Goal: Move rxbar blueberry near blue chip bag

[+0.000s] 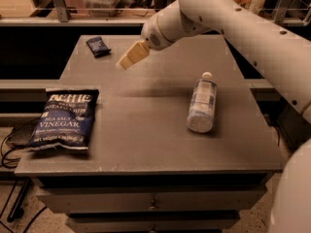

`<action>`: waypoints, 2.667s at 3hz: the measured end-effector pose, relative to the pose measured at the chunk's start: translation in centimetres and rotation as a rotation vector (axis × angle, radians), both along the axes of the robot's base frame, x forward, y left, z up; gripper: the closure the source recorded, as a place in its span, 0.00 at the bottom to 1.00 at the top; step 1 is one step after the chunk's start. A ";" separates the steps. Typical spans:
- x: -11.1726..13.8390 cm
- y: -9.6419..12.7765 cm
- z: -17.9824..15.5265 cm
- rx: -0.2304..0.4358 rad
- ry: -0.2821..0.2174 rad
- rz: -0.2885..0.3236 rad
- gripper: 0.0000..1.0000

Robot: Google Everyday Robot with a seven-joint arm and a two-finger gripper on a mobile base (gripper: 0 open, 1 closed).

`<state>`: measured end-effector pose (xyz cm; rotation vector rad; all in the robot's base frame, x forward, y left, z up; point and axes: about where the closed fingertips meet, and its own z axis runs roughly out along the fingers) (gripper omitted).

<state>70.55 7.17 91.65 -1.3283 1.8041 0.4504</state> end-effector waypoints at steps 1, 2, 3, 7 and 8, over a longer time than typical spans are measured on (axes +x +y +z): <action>2.3 1.7 -1.2 0.048 0.006 -0.023 0.00; 5.7 6.3 -3.3 0.123 0.065 0.000 0.00; 5.7 6.4 -3.3 0.123 0.065 0.000 0.00; 8.9 12.6 -4.7 0.262 -0.003 -0.069 0.00; 9.5 13.6 -5.4 0.295 0.012 -0.081 0.00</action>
Offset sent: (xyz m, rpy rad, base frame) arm 0.0698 0.0605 -0.0391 0.1575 0.0571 -0.0434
